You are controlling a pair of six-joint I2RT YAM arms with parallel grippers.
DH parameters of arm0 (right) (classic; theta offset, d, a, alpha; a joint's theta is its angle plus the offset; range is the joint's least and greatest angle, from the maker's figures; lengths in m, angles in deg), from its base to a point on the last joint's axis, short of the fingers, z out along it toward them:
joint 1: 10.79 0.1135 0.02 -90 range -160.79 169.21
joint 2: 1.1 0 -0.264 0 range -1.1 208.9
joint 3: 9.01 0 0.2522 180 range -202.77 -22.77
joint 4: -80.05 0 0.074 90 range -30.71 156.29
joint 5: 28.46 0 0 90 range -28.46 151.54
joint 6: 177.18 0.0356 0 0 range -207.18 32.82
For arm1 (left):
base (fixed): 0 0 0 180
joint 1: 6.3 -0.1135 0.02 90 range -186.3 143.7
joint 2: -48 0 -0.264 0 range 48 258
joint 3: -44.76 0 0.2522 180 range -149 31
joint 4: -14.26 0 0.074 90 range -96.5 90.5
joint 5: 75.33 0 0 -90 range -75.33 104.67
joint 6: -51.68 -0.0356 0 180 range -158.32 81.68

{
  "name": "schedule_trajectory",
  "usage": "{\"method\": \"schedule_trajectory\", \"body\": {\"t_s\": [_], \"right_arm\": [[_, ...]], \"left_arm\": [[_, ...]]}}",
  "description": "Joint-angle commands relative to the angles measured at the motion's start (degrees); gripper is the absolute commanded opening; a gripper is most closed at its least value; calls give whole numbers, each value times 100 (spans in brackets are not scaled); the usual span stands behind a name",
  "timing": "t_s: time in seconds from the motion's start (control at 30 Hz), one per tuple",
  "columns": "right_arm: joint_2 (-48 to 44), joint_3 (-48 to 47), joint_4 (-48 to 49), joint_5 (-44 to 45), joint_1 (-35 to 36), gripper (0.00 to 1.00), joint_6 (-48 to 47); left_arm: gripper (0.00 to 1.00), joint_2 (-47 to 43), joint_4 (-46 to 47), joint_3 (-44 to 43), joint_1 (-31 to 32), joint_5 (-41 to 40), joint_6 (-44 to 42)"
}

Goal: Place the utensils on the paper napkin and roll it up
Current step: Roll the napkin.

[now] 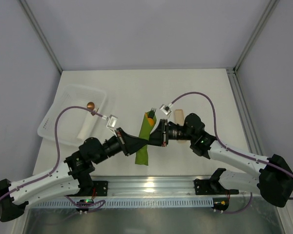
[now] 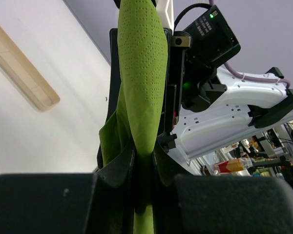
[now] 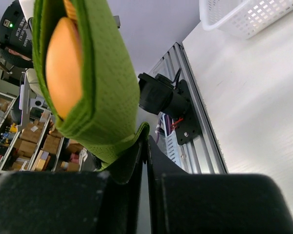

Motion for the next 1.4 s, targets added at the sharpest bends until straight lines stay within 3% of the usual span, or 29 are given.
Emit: {"method": "schedule_trajectory", "body": {"t_s": [0.0, 0.13, 0.3, 0.67, 0.9, 1.17, 1.37], "right_arm": [[-211, 73, 540, 304, 181, 10, 168], [-580, 91, -83, 533, 181, 15, -120], [-1150, -198, -1637, 1235, 190, 22, -754], [-1775, -629, -3476, 2158, 190, 34, -1458], [-2145, -946, -4539, 2598, 190, 50, -1888], [-2233, -1490, -4769, 2388, 268, 57, -1907], [-1575, -1991, -4830, 2519, 602, 58, -1889]], "left_arm": [[0, -48, 803, -71, 53, 302, 99], [0, -39, 785, -97, 53, 302, 90], [0, -74, 645, -141, 53, 197, 55], [0, -118, 223, -246, 53, -506, -41], [0, -21, -146, -448, 53, -823, -235], [0, 233, -295, -589, 53, -1016, -367], [0, 374, -383, -695, 62, -1148, -455]]}}
